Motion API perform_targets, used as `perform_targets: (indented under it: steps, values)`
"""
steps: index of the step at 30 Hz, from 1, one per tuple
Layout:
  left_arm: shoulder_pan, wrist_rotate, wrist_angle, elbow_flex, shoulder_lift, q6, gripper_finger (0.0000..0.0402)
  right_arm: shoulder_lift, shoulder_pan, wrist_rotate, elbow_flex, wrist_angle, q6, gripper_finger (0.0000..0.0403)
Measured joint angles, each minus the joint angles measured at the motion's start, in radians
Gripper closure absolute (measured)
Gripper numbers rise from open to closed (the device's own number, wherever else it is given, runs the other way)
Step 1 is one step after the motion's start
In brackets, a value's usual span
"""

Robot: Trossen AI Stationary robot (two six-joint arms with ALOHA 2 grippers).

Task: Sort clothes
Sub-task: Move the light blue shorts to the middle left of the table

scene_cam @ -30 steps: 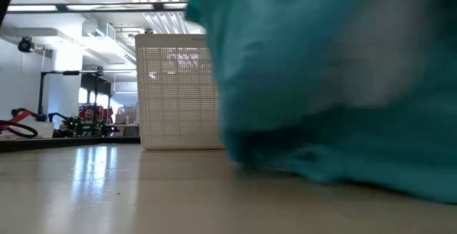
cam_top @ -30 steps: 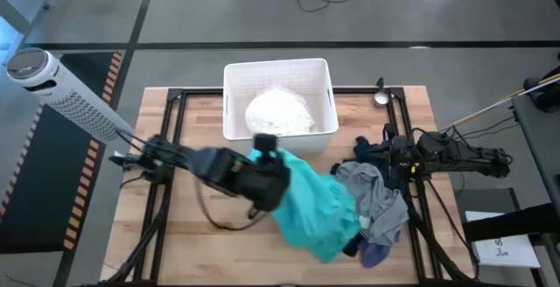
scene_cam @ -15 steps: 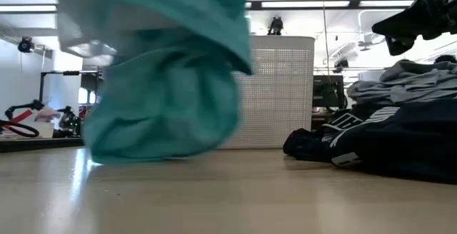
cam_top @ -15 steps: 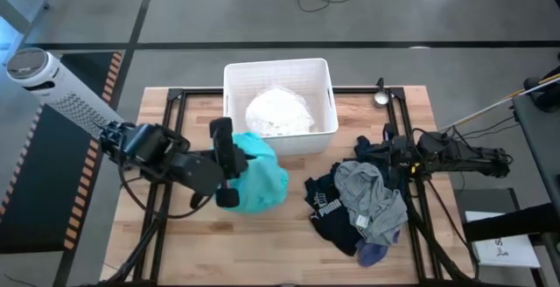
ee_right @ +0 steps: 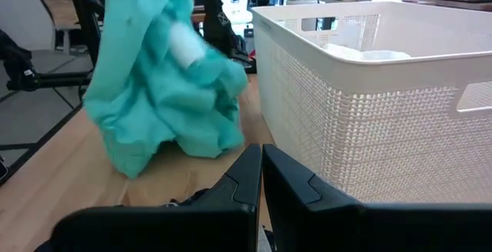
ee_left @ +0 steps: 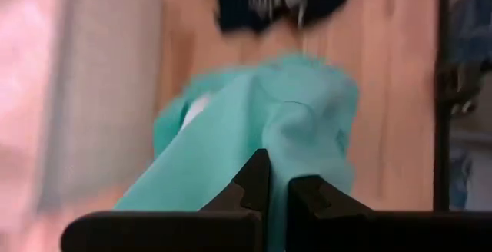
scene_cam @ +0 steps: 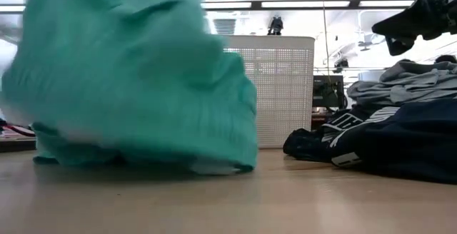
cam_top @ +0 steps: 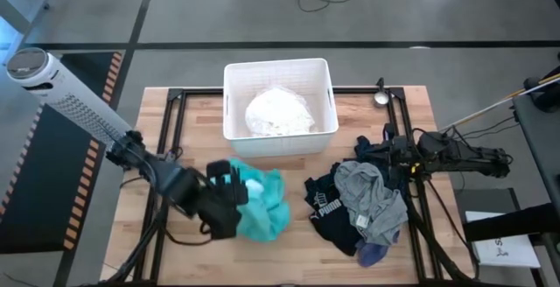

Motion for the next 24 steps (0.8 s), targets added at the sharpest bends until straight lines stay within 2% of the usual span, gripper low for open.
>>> perform_targets:
  steps: [5, 10, 17, 24]
  values:
    - [-0.056, 0.059, -0.003, -0.191, -0.001, -0.194, 0.0401, 0.000, 0.000, 0.000, 0.000, -0.001, 0.000, 0.0403]
    - [-0.100, 0.170, -0.009, -0.336, -0.015, -0.391, 0.0401, 0.000, 0.000, 0.000, 0.000, -0.001, 0.000, 0.0403]
    - [-0.150, 0.282, -0.010, -0.508, -0.060, -0.564, 0.0401, 0.000, 0.000, 0.000, 0.000, -0.001, 0.000, 0.0403]
    - [-0.220, 0.404, -0.010, -0.675, -0.158, -0.743, 0.0401, 0.000, 0.000, 0.000, 0.000, -0.001, 0.000, 0.0403]
